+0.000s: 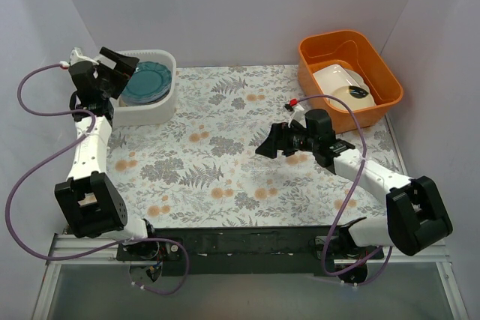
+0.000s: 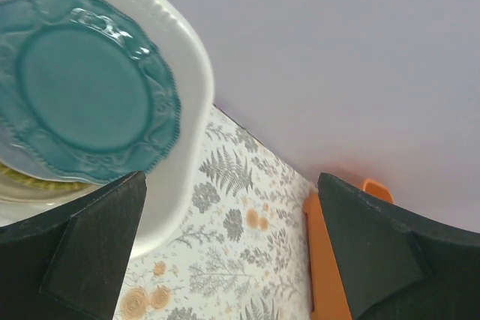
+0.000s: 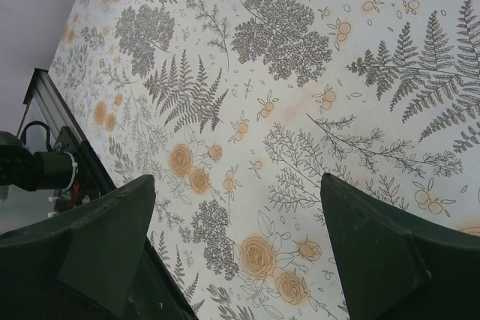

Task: Place the plates into the plastic bin on the countertop
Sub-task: Place the plate in the plastic bin, then reset both arms

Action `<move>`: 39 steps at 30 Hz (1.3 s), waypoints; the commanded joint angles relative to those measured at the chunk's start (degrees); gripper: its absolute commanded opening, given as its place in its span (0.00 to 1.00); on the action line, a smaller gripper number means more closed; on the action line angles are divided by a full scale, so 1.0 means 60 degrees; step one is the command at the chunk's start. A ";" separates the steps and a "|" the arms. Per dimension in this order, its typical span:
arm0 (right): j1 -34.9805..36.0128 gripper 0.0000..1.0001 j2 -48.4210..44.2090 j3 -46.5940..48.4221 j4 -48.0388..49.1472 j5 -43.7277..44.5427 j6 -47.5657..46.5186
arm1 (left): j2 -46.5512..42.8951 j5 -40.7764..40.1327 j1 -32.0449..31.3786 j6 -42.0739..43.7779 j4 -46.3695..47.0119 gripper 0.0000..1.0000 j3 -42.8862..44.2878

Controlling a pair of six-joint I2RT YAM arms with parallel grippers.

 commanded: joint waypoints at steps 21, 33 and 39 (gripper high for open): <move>-0.0029 0.98 0.0326 0.0540 -0.0224 0.0258 -0.0639 | -0.0825 0.0364 -0.3019 0.3300 -0.1759 0.98 -0.0626; -0.0043 0.98 -0.0758 -0.0016 -0.1044 0.1488 -0.0844 | -0.0620 -0.0662 -0.4894 0.3257 -0.1029 0.98 -0.2530; -0.0043 0.98 -0.1140 -0.0265 -0.1338 0.2045 -0.0815 | -0.0708 -0.0706 -0.5041 0.3300 -0.0573 0.98 -0.3015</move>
